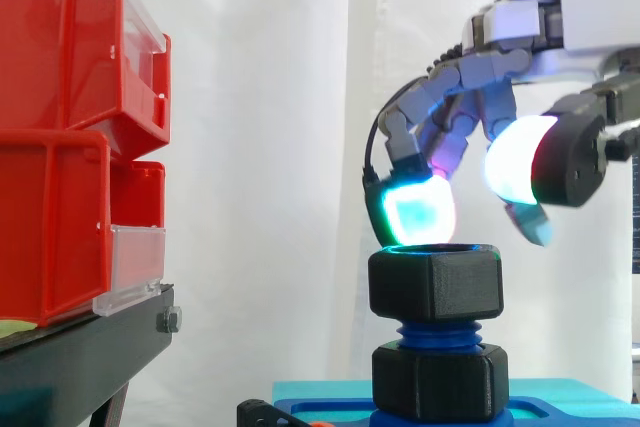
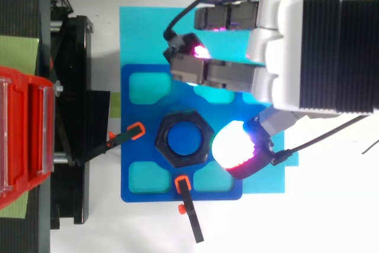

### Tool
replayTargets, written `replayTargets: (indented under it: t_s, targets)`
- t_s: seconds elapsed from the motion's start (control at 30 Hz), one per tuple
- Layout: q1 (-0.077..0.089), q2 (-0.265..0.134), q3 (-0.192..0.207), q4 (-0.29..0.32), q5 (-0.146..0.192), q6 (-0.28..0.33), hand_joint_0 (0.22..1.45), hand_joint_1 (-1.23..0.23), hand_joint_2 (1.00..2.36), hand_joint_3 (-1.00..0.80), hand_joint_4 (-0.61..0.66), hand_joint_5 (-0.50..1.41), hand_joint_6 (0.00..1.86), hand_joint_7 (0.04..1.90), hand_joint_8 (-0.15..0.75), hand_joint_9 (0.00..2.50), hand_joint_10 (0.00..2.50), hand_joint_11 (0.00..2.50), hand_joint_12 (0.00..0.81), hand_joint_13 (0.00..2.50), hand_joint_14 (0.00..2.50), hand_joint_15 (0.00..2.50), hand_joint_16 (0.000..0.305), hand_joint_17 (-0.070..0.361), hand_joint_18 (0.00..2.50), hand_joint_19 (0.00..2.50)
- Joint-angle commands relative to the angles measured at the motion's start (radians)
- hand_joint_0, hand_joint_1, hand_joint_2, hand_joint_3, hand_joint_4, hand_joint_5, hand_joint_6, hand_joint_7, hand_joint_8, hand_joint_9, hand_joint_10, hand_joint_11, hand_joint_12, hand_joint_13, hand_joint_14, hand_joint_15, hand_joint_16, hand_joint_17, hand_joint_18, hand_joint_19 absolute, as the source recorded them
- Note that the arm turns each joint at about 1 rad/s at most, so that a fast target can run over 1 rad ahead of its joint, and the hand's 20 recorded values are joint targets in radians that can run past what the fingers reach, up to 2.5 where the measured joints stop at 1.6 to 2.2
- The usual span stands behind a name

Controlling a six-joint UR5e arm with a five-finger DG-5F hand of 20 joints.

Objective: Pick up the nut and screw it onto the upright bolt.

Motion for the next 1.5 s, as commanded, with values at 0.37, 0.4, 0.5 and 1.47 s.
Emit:
replayTargets:
  t_s: [0.37,0.4,0.5,1.47]
  targets:
    - [0.012,-0.005,0.067,-0.032,-0.011,-0.028,0.45,-0.27,1.00,-0.50,0.13,-0.16,0.50,0.63,0.185,0.54,0.00,0.00,0.262,0.19,0.00,0.00,0.032,0.073,0.00,0.00]
    - [0.017,-0.005,0.044,-0.014,-0.014,-0.020,0.45,-0.26,1.00,-0.50,0.12,-0.16,0.50,0.62,0.190,0.52,0.00,0.00,0.266,0.17,0.00,0.00,0.033,0.074,0.00,0.00]
    - [0.025,-0.005,0.020,0.012,-0.015,-0.003,0.45,-0.24,1.00,-0.50,0.11,-0.17,0.50,0.61,0.191,0.47,0.00,0.00,0.277,0.12,0.00,0.00,0.035,0.080,0.00,0.00]
    - [0.043,-0.005,-0.091,0.124,-0.034,0.101,0.43,0.00,1.00,-0.50,0.17,-0.14,0.50,0.71,0.202,0.20,0.00,0.00,0.329,0.00,0.00,0.00,0.046,0.104,0.00,0.00]
